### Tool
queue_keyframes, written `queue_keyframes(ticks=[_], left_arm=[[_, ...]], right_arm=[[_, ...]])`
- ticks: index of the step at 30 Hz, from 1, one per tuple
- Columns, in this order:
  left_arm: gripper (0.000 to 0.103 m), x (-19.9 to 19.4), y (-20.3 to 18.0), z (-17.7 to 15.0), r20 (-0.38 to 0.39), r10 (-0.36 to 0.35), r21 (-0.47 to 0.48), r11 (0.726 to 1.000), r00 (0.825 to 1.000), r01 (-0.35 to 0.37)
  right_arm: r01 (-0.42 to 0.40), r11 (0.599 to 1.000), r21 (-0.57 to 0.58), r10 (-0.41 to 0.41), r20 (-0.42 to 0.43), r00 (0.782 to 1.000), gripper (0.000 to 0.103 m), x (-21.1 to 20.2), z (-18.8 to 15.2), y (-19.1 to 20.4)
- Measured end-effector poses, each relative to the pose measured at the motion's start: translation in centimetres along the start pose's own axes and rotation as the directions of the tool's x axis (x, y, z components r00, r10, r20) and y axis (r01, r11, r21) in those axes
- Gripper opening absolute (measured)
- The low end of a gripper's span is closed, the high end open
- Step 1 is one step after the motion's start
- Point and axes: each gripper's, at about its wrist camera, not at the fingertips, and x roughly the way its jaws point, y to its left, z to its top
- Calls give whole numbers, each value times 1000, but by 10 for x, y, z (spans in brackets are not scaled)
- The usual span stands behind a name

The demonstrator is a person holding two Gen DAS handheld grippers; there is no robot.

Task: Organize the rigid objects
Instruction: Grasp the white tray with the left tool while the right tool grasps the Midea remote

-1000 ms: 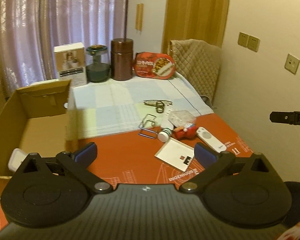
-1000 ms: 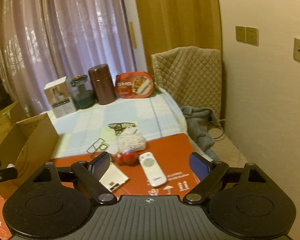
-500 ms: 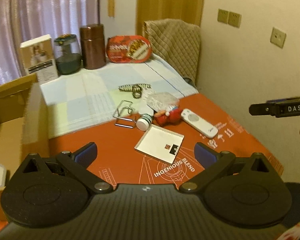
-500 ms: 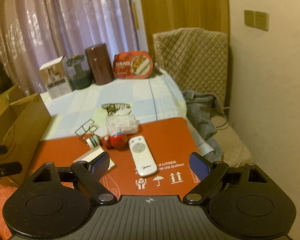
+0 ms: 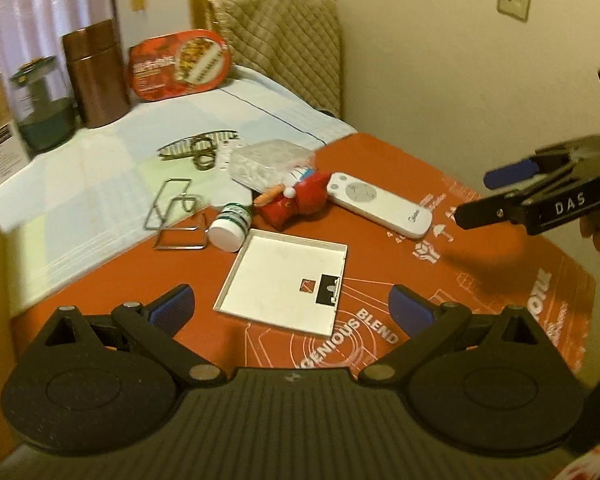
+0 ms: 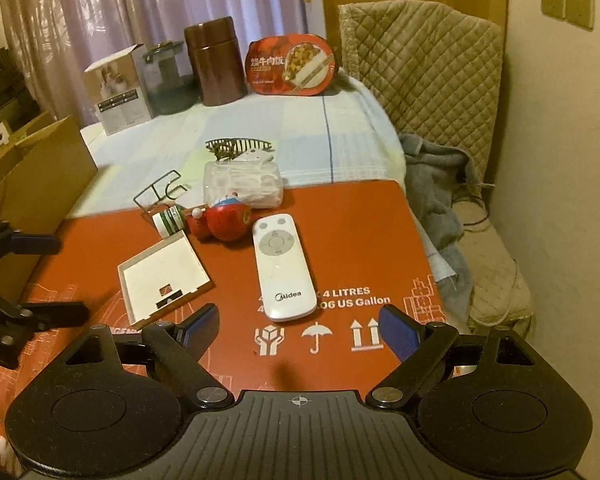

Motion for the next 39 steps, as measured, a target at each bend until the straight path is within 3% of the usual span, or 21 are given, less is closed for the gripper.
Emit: queue_keyframes(ticks=[13,20,22,29,34,39], left_arm=[[102,68,9,-2,-91,-31,64,997,995,36],[99,75,16,0,-82,-36,-13,999,996,35],[91,71,16,-1,-76,-14,-34,999,997,12],[89,46,13,-17,-95,72,-166,982,993,-87],[89,36,10,-28,-75,121,-217,967,990,-135],[89,36,6,-30,-58,133,-196,970,989,-142]], right_arm=[[-32,997,-67,30,-25,999,84,48,4,-2],[-32,995,-93,30,-30,999,84,65,7,1],[-31,994,-103,28,-29,999,84,69,8,3],[-9,991,-136,8,-5,1000,83,86,14,13],[19,988,-156,-18,9,1000,60,95,15,19],[32,986,-166,-28,26,999,38,92,11,21]])
